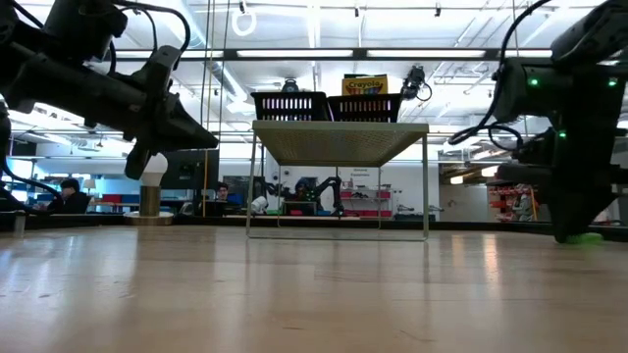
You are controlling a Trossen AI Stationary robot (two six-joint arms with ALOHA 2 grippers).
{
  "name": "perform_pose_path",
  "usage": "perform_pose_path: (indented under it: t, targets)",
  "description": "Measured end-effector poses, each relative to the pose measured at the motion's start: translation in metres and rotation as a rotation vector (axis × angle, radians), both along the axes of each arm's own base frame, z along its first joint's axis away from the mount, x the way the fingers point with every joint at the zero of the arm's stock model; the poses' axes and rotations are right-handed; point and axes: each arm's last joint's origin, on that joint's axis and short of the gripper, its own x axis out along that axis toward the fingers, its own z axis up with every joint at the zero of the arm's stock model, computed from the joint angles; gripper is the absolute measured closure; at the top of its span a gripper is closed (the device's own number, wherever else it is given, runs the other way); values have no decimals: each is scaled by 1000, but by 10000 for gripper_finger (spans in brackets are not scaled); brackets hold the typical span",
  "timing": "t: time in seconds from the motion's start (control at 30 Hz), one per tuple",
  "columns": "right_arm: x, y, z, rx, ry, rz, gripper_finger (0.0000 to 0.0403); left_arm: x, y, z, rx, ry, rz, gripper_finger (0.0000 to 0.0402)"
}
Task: Pick & Place Office Desk Supplies
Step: Put the green spiral keychain into the bottom left black bin
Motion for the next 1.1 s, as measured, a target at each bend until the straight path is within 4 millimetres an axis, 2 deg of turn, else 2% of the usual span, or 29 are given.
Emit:
perform_pose_path:
  t: [0.1,0.2,0.43,0.6,0.73,0.83,1.1]
  targets:
    - [7,2,9,2,-5,53,389,0,0,-1,-16,0,-16,395]
    - [21,7,27,20,-45,146,389,1,-2,-1,-32,0,-59,393]
    - [55,45,90,70,-257,412,386,3,-11,6,-10,-48,-222,397]
    - [76,70,137,66,-524,524,385,4,-15,17,-29,-161,-298,378]
    - [96,79,166,14,-788,586,385,7,-17,27,16,-219,-356,354]
    - [112,78,176,-34,-929,600,385,14,-19,38,94,-225,-392,332]
    - [151,66,183,-25,-1217,658,385,39,-22,79,347,-173,-437,260]
